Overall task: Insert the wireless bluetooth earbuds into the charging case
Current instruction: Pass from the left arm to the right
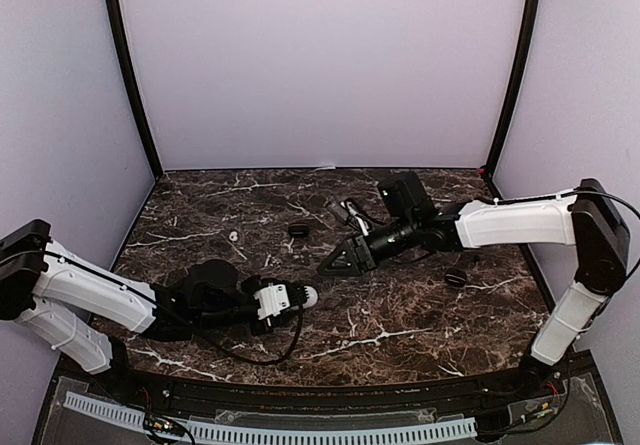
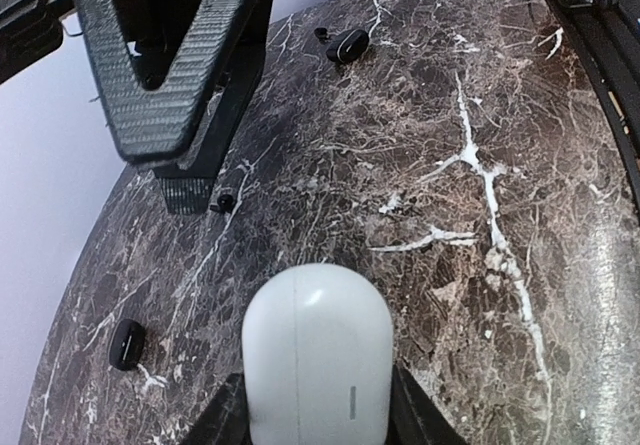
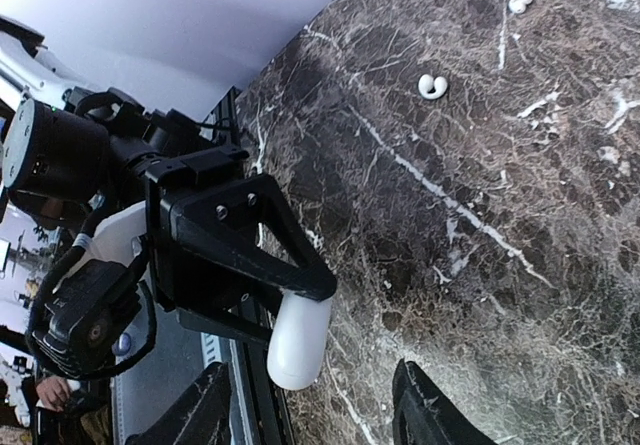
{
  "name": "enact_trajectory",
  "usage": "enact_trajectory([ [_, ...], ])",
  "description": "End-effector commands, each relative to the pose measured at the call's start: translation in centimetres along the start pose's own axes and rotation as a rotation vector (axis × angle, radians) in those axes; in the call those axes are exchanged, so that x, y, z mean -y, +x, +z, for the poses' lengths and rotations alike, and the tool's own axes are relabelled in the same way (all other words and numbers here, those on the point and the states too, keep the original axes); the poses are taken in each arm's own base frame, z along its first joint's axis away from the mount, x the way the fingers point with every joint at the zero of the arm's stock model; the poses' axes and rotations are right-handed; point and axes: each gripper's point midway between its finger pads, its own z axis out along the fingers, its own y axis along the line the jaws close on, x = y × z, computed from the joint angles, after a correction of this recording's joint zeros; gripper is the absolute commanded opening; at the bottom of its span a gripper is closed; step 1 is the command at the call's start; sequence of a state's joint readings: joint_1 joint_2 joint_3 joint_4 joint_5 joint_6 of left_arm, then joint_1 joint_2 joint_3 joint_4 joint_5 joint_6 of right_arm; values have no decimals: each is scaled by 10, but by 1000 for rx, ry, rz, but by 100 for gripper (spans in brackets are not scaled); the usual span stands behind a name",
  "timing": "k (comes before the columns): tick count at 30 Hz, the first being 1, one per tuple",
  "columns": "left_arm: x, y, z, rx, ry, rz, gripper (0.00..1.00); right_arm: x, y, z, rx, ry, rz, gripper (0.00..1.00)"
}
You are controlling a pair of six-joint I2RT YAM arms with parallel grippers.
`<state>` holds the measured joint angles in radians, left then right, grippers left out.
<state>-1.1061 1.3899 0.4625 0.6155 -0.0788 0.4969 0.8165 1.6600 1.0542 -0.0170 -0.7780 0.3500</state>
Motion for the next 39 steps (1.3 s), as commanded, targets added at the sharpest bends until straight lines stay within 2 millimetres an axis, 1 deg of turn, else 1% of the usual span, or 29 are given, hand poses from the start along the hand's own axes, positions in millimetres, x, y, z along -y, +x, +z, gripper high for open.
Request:
enact_trajectory([
  [1, -11, -14, 4, 48, -92, 120, 39, -10, 8, 11, -65, -48, 15, 53],
  [6, -7, -15, 8, 66, -93, 157, 40, -9, 20, 23, -120, -41, 29, 54],
  [9, -5, -12, 11, 58, -88, 169, 40, -6, 32, 31, -160, -36, 41, 54],
  [10, -4, -12, 12, 57, -87, 173, 40, -9, 24, 33, -153, -37, 26, 53],
  [13, -2, -12, 14, 59, -78, 177, 41, -5, 29, 39, -177, -34, 35, 48],
  [17, 1, -10, 17, 45, -69, 189, 41, -5, 30, 42, -188, -35, 35, 40],
  [21, 1, -8, 21, 36, -75, 196, 42, -3, 32, 43, -198, -20, 34, 28],
  [25, -1, -9, 24, 32, -88, 180, 46, 3, 39, 44, -218, 1, 42, 25],
  [27, -5, -9, 25, 23, -104, 133, 52, 5, 39, 44, -216, 12, 39, 21],
  [31, -3, -14, 22, 57, -86, 44, 70, 12, 38, 43, -203, 44, 28, 17],
  [32, -4, -17, 20, 70, -89, 19, 81, 14, 38, 43, -199, 50, 28, 15],
  [34, -1, -18, 17, 79, -59, -26, 97, 19, 37, 43, -192, 62, 29, 13],
  [36, -4, -20, 12, 91, -31, -89, 99, 23, 36, 42, -186, 72, 28, 11],
  [39, -13, -21, -3, 129, -5, -195, 99, 31, 36, 38, -181, 102, 18, 11],
])
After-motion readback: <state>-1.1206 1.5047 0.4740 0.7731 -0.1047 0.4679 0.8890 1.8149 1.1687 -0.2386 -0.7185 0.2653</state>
